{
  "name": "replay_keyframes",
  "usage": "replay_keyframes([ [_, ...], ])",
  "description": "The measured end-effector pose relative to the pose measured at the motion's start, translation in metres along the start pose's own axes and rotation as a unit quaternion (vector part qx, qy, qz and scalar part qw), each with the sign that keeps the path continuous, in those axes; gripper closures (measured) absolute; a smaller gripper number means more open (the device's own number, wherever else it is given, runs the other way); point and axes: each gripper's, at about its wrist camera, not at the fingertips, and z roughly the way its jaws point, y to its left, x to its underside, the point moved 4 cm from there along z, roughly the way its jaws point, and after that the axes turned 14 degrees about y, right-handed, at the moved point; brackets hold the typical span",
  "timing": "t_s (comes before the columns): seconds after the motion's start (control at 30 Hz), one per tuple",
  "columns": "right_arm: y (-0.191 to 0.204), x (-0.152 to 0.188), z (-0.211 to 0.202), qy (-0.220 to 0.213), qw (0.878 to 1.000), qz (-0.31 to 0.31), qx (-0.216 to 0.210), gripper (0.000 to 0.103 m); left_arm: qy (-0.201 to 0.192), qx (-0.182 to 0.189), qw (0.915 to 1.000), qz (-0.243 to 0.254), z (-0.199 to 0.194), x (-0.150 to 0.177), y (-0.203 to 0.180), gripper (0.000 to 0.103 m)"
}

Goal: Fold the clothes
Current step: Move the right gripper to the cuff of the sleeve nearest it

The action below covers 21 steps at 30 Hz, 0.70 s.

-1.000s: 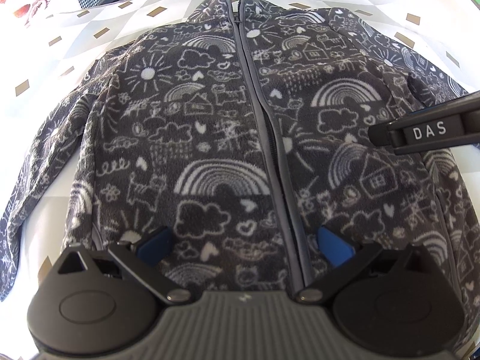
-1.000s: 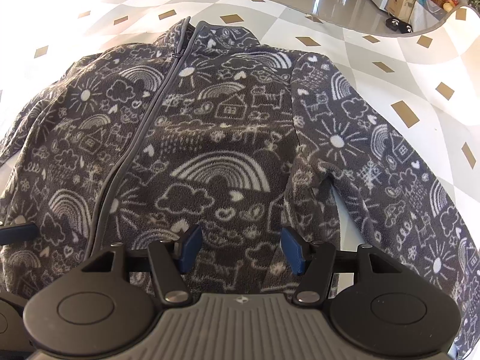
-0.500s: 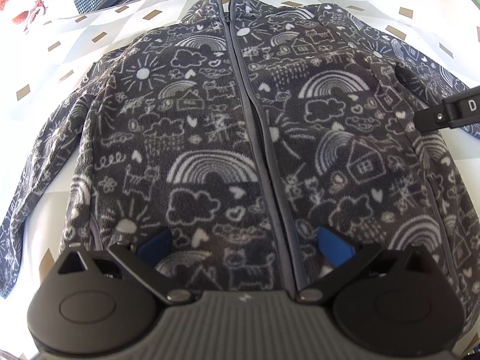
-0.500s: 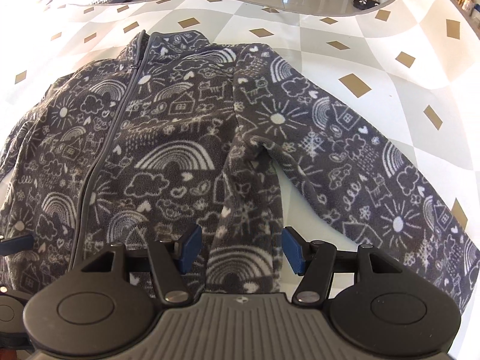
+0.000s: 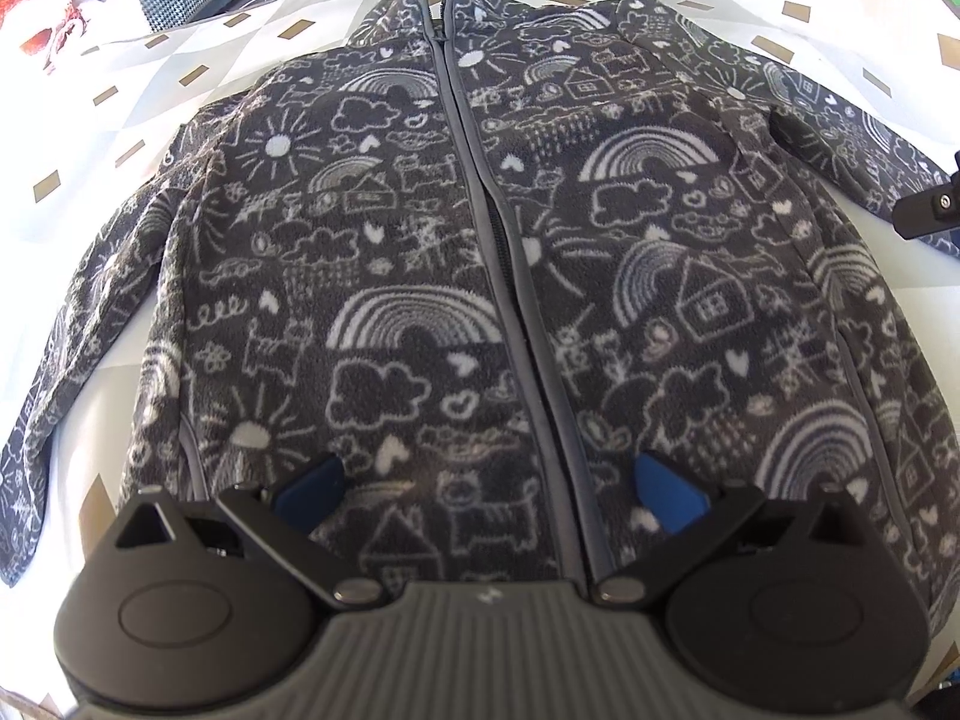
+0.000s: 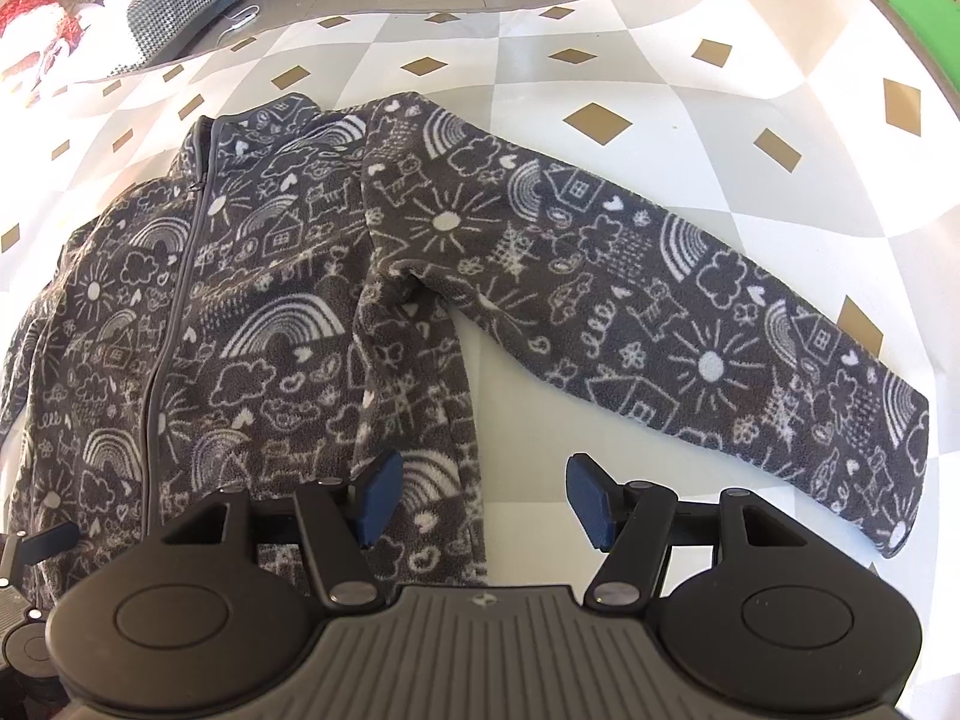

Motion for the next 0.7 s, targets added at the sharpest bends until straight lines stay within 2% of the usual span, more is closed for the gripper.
replay_keyframes([
  [0.13, -0.018, 0.0, -0.002, -0.001, 1.0, 0.026, 0.002, 0.043, -0.007, -0.006, 0.9999, 0.014, -0.005, 0.0, -0.001, 0.0],
  [0.4, -0.076, 0.003, -0.001, -0.01, 0.994, 0.112, 0.013, 0.043, -0.017, -0.003, 0.9999, -0.002, -0.014, -0.026, 0.018, 0.0],
  [0.53, -0.112, 0.007, 0.0, -0.012, 0.987, 0.16, 0.028, 0.042, -0.021, -0.015, 0.9996, 0.006, -0.018, -0.04, 0.027, 0.0],
  [0.63, -0.137, 0.012, 0.0, -0.018, 0.98, 0.197, 0.027, 0.042, -0.022, -0.026, 0.9991, 0.024, -0.02, -0.051, 0.032, 0.0],
  [0.7, -0.152, 0.014, -0.001, -0.021, 0.975, 0.219, 0.023, 0.042, -0.022, -0.029, 0.9992, 0.017, -0.02, -0.058, 0.038, 0.0],
])
